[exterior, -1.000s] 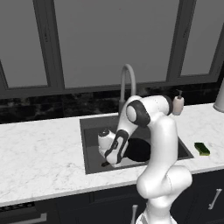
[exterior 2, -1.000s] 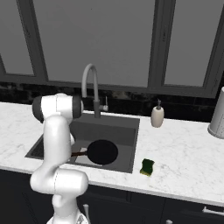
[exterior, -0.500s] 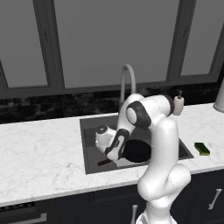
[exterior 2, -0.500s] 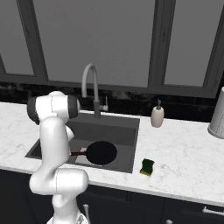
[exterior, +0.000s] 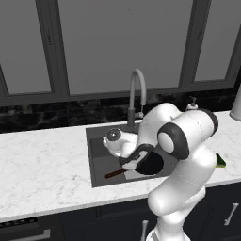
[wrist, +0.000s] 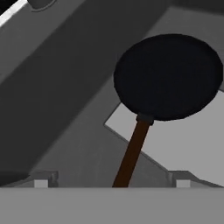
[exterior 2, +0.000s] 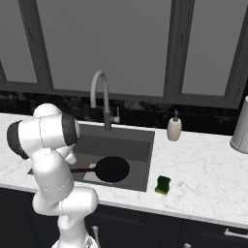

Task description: Pick the pan and sponge and place them into the sink. Then turn on the water.

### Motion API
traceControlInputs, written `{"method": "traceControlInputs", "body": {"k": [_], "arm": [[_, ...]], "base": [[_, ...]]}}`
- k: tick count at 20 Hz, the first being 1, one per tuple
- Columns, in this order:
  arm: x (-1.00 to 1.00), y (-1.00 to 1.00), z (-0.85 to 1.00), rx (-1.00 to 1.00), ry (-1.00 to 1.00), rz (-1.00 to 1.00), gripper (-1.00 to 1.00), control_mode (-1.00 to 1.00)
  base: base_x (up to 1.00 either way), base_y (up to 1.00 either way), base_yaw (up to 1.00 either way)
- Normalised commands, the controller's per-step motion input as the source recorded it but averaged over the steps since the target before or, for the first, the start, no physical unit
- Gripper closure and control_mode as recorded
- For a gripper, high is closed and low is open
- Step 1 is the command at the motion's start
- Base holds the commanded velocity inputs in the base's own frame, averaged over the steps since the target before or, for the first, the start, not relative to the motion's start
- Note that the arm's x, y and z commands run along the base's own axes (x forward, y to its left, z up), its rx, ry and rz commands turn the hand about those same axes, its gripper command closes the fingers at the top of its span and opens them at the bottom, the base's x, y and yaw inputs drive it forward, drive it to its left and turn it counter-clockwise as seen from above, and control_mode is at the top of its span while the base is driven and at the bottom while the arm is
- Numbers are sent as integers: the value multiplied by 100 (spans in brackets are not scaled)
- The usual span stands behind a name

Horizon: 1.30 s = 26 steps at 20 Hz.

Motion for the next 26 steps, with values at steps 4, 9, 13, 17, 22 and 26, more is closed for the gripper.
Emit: {"method": "traceControlInputs", "body": {"k": [4,9,13,17,22,26], "arm": [[-80,0,100,4,-17,0,-100,-100],[-58,0,100,2,-10,0,-100,-100],[-19,0,100,0,0,0,-100,-100],[0,0,100,2,12,-5,-100,-100],[-16,-40,79,9,9,-17,-100,-100],[-24,-85,34,9,0,-16,-100,-100]], "base": [[0,0,0],[0,0,0],[0,0,0],[0,0,0],[0,0,0],[0,0,0]]}}
